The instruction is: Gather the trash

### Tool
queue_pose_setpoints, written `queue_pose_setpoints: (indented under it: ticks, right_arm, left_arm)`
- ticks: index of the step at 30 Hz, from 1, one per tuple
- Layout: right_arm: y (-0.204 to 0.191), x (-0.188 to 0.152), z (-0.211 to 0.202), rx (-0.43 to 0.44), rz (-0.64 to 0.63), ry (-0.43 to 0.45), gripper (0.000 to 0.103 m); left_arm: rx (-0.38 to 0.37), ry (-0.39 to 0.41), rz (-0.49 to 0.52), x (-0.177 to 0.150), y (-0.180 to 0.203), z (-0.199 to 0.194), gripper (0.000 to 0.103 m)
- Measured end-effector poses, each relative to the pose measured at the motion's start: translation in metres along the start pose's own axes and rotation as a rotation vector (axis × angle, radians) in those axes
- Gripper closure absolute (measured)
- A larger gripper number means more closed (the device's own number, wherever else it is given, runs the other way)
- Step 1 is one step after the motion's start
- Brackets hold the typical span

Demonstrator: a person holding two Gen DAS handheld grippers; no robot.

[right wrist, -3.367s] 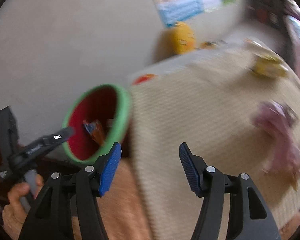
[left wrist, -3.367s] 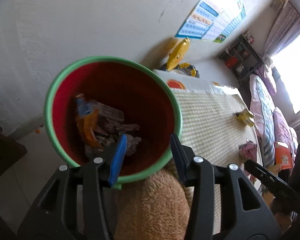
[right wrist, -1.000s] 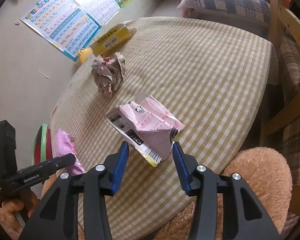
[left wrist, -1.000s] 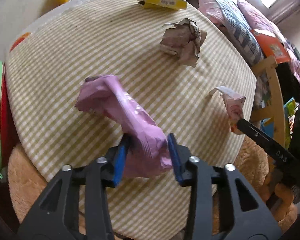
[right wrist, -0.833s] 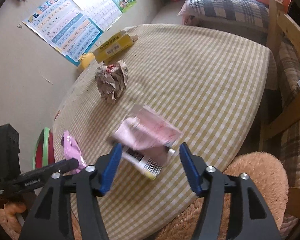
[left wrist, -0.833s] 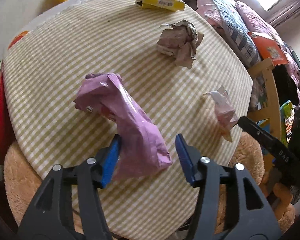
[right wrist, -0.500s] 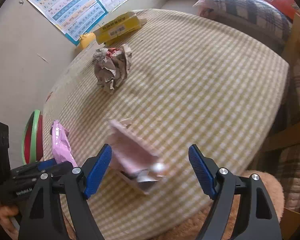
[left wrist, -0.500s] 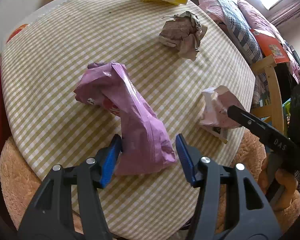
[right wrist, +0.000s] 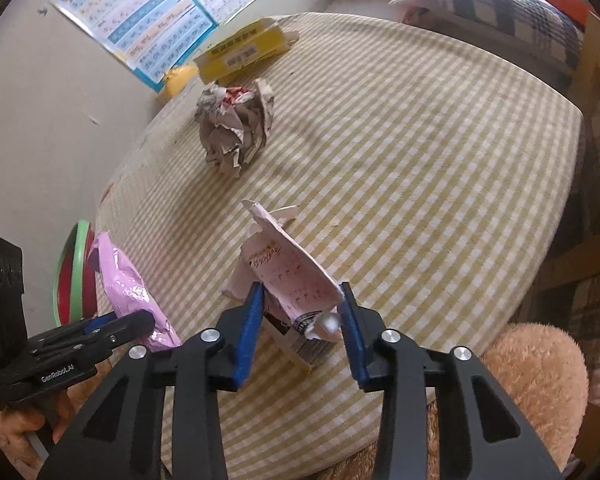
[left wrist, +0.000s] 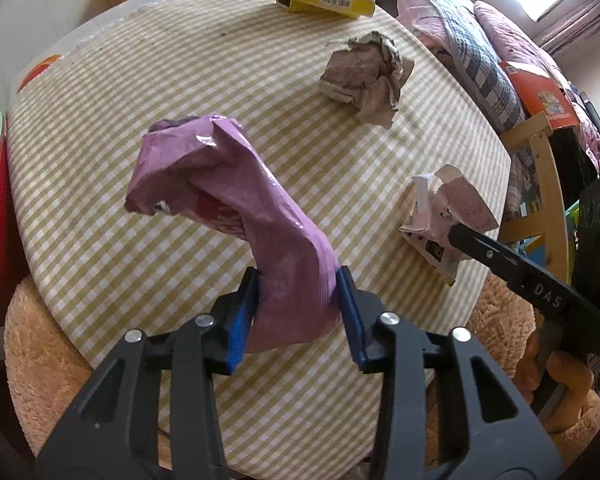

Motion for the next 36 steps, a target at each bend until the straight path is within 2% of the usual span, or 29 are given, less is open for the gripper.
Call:
queue_pose_setpoints:
  ticks: [8,18,36]
  right_arm:
    - [-0.007,0.004,-0.021,0.037,0.034,0.054,0.074]
    - [-0.037,0.009,-0.036,0.069,0.001,0.085,0.074]
    - [-0.070,0.007,-0.035,0.048,-0.060,0.071,0.074]
  left_arm:
    - [-0.011,0.052,0.001,0.009,0.002,-0.018,0.066]
    - [-0.045,0.112,-0.015,0.017,0.002,-0.041,0.066]
    - [-0.082,0.166,-0.100,0.017,-0.029,-0.057,0.066]
Point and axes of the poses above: each gripper's, at about its wrist camera, not at the fingertips, and z roughly the way its jaws point, y to its right, x to its top, the point moved 8 cm from there along z, roughly the way its jaws point, and after that the axes turned 5 degrees about z, right-handed, at the moved point
